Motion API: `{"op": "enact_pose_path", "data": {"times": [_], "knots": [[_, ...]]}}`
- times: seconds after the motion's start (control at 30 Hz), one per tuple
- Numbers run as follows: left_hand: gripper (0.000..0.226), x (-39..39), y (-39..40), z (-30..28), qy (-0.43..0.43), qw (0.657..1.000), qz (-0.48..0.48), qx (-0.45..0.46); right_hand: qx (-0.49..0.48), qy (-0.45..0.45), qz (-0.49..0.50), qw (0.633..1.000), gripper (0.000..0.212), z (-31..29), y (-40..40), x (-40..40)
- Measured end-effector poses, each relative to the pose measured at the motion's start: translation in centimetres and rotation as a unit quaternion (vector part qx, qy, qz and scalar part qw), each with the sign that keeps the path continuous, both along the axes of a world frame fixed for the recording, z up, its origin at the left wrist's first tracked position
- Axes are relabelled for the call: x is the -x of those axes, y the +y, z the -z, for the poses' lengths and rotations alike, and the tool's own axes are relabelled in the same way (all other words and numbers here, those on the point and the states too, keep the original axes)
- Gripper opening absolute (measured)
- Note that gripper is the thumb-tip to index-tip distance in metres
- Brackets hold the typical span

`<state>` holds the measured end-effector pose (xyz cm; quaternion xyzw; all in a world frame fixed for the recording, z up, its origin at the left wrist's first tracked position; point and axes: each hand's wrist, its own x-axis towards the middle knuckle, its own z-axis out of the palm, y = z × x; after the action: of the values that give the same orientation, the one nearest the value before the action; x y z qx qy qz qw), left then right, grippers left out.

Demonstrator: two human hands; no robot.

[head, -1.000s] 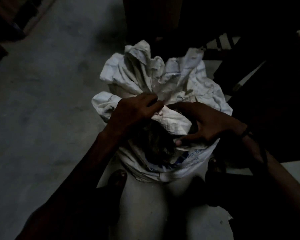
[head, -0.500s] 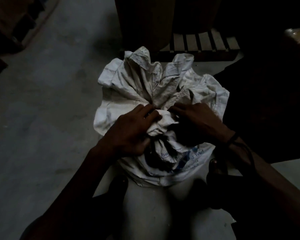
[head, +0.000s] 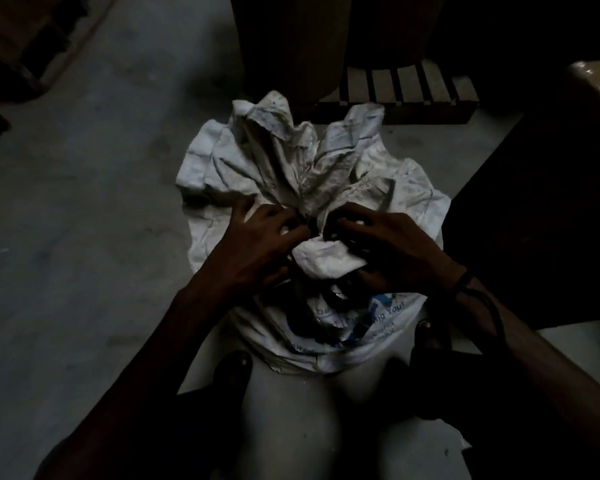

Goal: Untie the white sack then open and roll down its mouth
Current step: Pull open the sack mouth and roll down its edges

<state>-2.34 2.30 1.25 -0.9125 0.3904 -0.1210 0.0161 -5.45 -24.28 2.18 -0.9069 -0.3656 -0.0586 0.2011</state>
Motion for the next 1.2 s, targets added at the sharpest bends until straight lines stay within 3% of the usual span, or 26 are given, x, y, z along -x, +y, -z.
{"op": "enact_pose_path", "data": {"times": [0.1,0.17,0.27,0.33,0.43,0.53,0.6,0.67,0.8,0.87,0.97,1.03,1.2], "knots": [[0.028,0.2,-0.5,-0.2,-0.075,0.993,0.035,0.078,0.035,0.002,0.016,0.999,0.068,-0.5,-0.5,-0.4],[0.018,0.3,-0.7,-0.7,-0.146,0.980,0.064,0.119,0.039,0.053,0.031,0.997,0.075,-0.5,-1.1,-0.4],[0.021,0.5,-1.2,-0.4,-0.236,0.959,0.083,0.137,-0.052,0.167,0.049,0.983,0.084,-0.4,-2.4,-0.4],[0.020,1.1,-1.9,0.2,-0.260,0.952,0.089,0.136,-0.131,0.217,0.106,0.962,0.070,-0.3,-2.7,-0.8],[0.014,1.8,-2.7,0.8,-0.186,0.977,0.044,0.092,-0.173,0.168,0.193,0.951,0.065,0.4,-2.1,-1.0],[0.047,1.8,-2.0,-0.1,0.017,0.999,0.008,0.046,-0.213,0.118,0.203,0.949,0.064,1.0,-1.4,-1.2],[0.052,2.4,-1.4,-1.4,0.100,0.992,-0.014,0.077,-0.231,0.116,0.193,0.947,0.068,1.3,-1.0,-1.6],[0.058,3.1,-1.1,-2.4,0.112,0.983,-0.059,0.130,-0.215,0.104,0.194,0.951,0.078,2.0,-0.4,-2.2],[0.043,2.5,-2.0,-4.3,-0.062,0.970,-0.125,0.200,-0.174,0.100,0.184,0.962,0.100,2.9,1.2,-2.8],[0.060,0.7,-2.4,-4.6,-0.093,0.970,-0.128,0.186,-0.161,0.111,0.167,0.966,0.107,2.9,1.7,-2.9],[0.094,-2.7,-1.8,-3.2,-0.018,0.977,-0.166,0.132,-0.112,0.113,0.150,0.976,0.118,2.6,2.0,-2.4],[0.104,-4.4,-0.8,-1.2,0.039,0.974,-0.187,0.125,-0.087,0.099,0.136,0.982,0.124,2.4,2.2,-1.8],[0.088,-5.5,-1.2,1.8,0.094,0.966,-0.210,0.113,-0.064,0.054,0.187,0.979,0.125,2.1,1.9,-1.7]]}}
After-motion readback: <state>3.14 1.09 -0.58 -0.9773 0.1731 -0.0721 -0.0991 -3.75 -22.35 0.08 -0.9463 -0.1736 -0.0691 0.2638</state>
